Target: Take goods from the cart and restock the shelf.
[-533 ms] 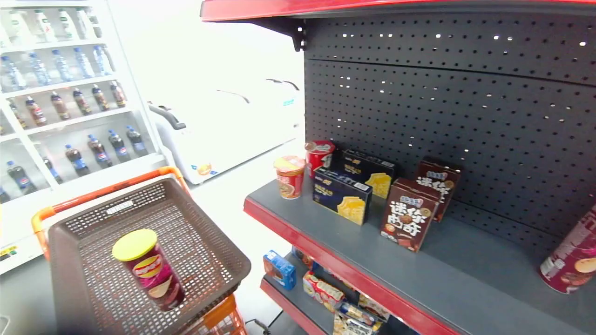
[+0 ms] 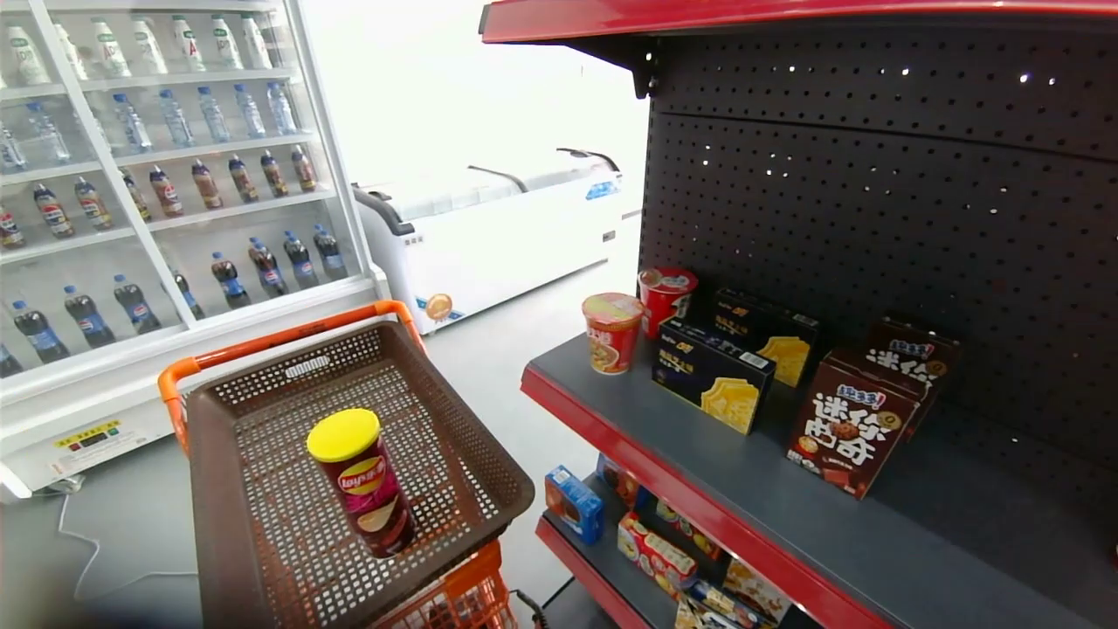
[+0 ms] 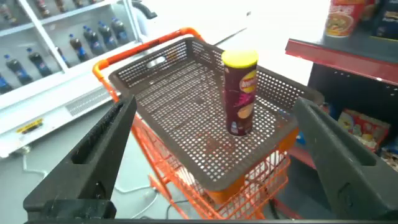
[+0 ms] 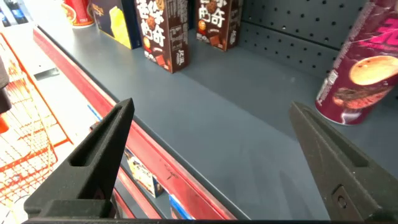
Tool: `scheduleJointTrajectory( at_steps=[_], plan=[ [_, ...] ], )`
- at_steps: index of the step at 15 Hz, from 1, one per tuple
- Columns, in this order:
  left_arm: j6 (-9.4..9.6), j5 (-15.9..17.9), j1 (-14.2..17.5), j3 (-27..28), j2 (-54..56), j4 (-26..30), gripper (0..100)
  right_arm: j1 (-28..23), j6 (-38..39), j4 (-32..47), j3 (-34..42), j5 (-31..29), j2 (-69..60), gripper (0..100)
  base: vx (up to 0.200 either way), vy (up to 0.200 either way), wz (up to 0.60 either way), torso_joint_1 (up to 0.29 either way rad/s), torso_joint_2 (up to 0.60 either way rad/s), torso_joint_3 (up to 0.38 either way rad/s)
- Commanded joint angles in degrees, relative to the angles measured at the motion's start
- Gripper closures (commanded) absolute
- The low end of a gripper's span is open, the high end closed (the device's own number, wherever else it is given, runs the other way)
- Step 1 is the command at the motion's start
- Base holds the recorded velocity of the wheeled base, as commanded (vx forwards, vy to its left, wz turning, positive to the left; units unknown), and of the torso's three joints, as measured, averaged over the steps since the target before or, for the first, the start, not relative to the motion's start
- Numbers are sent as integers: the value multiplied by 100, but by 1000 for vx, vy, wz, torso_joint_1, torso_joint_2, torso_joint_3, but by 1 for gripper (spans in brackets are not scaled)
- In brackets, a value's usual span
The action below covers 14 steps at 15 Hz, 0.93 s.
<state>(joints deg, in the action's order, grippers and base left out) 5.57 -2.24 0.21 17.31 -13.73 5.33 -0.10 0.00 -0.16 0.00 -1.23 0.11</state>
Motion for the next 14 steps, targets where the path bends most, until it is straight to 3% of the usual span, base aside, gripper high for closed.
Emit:
scheduleJointTrajectory(
  at_steps=[1,2,4,5,6,7,8,9,10,11,14],
  plan=[
    [128,-707,32,1846,-2793,188,0,1,0,-2,0,0,-2,0,0,0,0,0,0,0],
    [172,-699,-214,2057,-3127,302,0,1,0,-2,0,0,-2,0,0,0,0,0,0,0],
    [146,-373,-135,2162,-3927,223,0,1,0,-2,0,0,-2,0,0,0,0,0,0,0],
    [120,224,208,2171,-4077,206,0,1,0,-2,0,0,-2,0,0,0,0,0,0,0],
    [199,1332,876,2110,-4349,223,0,1,0,-2,0,0,-2,0,0,0,0,0,0,0],
    [462,2492,1720,1987,-4665,223,0,1,0,-2,0,0,-2,0,0,0,0,0,0,0],
    [963,3257,2212,1837,-5061,223,0,1,0,-2,0,0,-2,0,0,0,0,0,0,0],
    [1456,3714,2396,1670,-5404,188,0,1,0,-2,0,0,-2,0,0,0,0,0,0,0],
    [1807,3889,2405,1495,-5738,74,0,1,0,-2,0,0,-2,0,0,0,0,0,0,0],
    [1965,3916,2423,1345,-6019,-190,0,1,0,-2,0,0,-2,0,0,0,0,0,0,0],
    [1992,3933,2405,888,-6669,-1324,0,1,0,-2,0,0,-2,0,0,0,0,0,0,0]
  ],
)
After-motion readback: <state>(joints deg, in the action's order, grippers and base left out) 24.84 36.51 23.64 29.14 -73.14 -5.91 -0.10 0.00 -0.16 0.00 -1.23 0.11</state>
